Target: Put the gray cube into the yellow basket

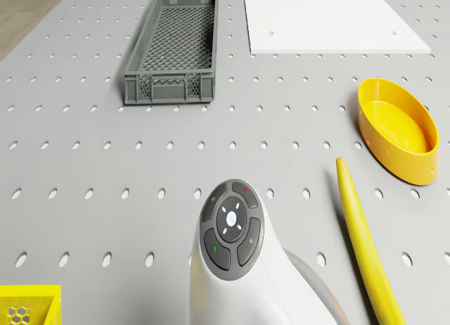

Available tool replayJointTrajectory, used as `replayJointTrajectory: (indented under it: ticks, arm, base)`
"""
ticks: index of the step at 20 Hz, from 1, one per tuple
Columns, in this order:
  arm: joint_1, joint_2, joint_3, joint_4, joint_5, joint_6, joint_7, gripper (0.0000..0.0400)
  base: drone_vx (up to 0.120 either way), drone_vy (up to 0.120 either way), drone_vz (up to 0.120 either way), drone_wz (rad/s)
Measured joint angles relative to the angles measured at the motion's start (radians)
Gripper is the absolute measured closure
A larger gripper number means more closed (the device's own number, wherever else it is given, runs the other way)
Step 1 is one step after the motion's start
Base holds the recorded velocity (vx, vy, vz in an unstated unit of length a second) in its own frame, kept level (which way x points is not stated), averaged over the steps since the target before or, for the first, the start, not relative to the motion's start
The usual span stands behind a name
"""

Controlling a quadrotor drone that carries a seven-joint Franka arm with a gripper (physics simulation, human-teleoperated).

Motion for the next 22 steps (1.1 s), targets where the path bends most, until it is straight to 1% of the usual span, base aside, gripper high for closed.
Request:
replayJointTrajectory:
  ticks: [2, 4, 5, 10, 16, 17, 22]
  arm:
    - [0.005, -0.001, 0.018, -0.010, 0.017, -0.011, 0.000, 0.0147]
    - [0.010, -0.002, 0.038, -0.021, 0.035, -0.022, 0.000, 0.0148]
    - [0.012, -0.003, 0.047, -0.025, 0.043, -0.026, 0.001, 0.0149]
    - [0.017, -0.005, 0.072, -0.037, 0.066, -0.039, 0.002, 0.0149]
    - [0.019, -0.006, 0.083, -0.041, 0.076, -0.043, 0.003, 0.0149]
    - [0.019, -0.007, 0.084, -0.042, 0.077, -0.043, 0.003, 0.0149]
    - [0.018, -0.008, 0.086, -0.042, 0.080, -0.043, 0.004, 0.0149]
  base:
    - [0.000, 0.000, 0.020, 0.000]
    - [0.000, 0.000, 0.120, 0.000]
    - [-0.080, 0.080, 0.120, 0.000]
    - [-0.120, 0.120, 0.120, 0.000]
    - [-0.120, 0.120, 0.120, 0.000]
    - [-0.080, 0.120, 0.000, 0.000]
    - [0.000, 0.120, 0.000, 0.000]
